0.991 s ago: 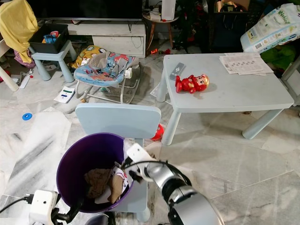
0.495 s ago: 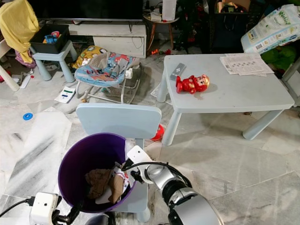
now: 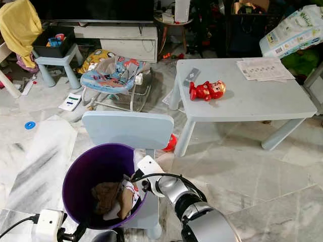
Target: Picking trash to rubbish bin
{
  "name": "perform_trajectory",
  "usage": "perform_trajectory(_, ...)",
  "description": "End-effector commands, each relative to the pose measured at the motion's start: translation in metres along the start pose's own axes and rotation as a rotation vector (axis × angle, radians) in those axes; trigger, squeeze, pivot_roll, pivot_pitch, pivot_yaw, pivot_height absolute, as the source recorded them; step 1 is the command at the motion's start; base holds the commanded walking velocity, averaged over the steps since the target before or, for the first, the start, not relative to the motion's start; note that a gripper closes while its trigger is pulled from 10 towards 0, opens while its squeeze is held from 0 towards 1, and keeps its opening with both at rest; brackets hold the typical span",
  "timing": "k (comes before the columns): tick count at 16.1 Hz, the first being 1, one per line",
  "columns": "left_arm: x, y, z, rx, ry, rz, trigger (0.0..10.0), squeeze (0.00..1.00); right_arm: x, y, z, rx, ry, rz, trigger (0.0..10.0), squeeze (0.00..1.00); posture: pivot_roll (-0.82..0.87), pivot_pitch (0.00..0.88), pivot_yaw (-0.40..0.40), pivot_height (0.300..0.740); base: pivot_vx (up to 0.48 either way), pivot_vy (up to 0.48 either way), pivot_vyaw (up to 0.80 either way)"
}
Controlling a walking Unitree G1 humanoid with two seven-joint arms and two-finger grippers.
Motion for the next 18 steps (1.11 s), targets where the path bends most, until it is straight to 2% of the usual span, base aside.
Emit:
perform_trajectory(1, -0.004, -0.002, -0.006, -0.02, 0.01, 0.006, 10.0, 0.0, -0.023, 0.006, 0.011, 0.031, 0.019, 0.045, 0.0, 0.0, 0.22, 0.153, -0.078, 0.74, 0.0, 0.0, 0.0)
perform_trajectory(4, -0.01, 0.004, -0.012, -0.025, 0.011, 0.008, 10.0, 0.0, -0.023, 0.006, 0.016, 0.055, 0.026, 0.047, 0.0, 0.0, 0.23, 0.153, -0.079, 0.74, 0.0, 0.0, 0.0)
perform_trajectory(9, -0.019, 0.003, -0.029, -0.048, 0.007, 0.016, 10.0, 0.0, -0.023, 0.006, 0.021, 0.08, 0.043, 0.048, 0.0, 0.0, 0.22, 0.152, -0.077, 0.74, 0.0, 0.0, 0.0)
perform_trajectory(11, -0.026, 0.004, -0.044, -0.086, -0.005, 0.04, 10.0, 0.0, -0.022, 0.005, 0.026, 0.107, 0.055, 0.05, 0.0, 0.0, 0.22, 0.151, -0.077, 0.74, 0.0, 0.0, 0.0)
perform_trajectory(12, -0.03, 0.009, -0.041, -0.085, 0.004, 0.057, 10.0, 0.0, -0.023, 0.005, 0.028, 0.123, 0.062, 0.055, 0.0, 0.0, 0.22, 0.151, -0.077, 0.74, 0.0, 0.0, 0.0)
perform_trajectory(13, -0.031, 0.017, -0.031, -0.059, 0.055, 0.062, 10.0, 0.0, -0.023, 0.005, 0.031, 0.138, 0.077, 0.062, 0.0, 0.0, 0.23, 0.151, -0.078, 0.74, 0.0, 0.0, 0.0)
perform_trajectory(14, -0.035, 0.026, -0.018, -0.027, 0.06, 0.089, 10.0, 0.0, -0.024, 0.005, 0.032, 0.143, 0.072, 0.069, 0.0, 0.0, 0.22, 0.15, -0.079, 0.74, 0.0, 0.0, 0.0)
perform_trajectory(17, -0.053, 0.034, 0.012, 0.077, 0.083, 0.182, 10.0, 0.0, -0.024, 0.005, 0.029, 0.142, 0.068, 0.072, 0.0, 0.0, 0.22, 0.149, -0.079, 0.74, 0.0, 0.0, 0.0)
perform_trajectory(18, -0.06, 0.037, 0.027, 0.123, 0.098, 0.211, 10.0, 0.0, -0.023, 0.005, 0.028, 0.14, 0.068, 0.067, 0.0, 0.0, 0.22, 0.147, -0.08, 0.74, 0.0, 0.0, 0.0)
Point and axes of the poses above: a point about 5 cm out from each wrist's last joint towards the gripper, its own y axis pointing out of the wrist towards the gripper, its own z axis along the axis of the wrist's last joint, x = y × z, the point moved 3 cm from there along y, pointing out of the wrist towards the gripper, and after that the axes turned 5 degrees about -y, right-handed, at the moved point
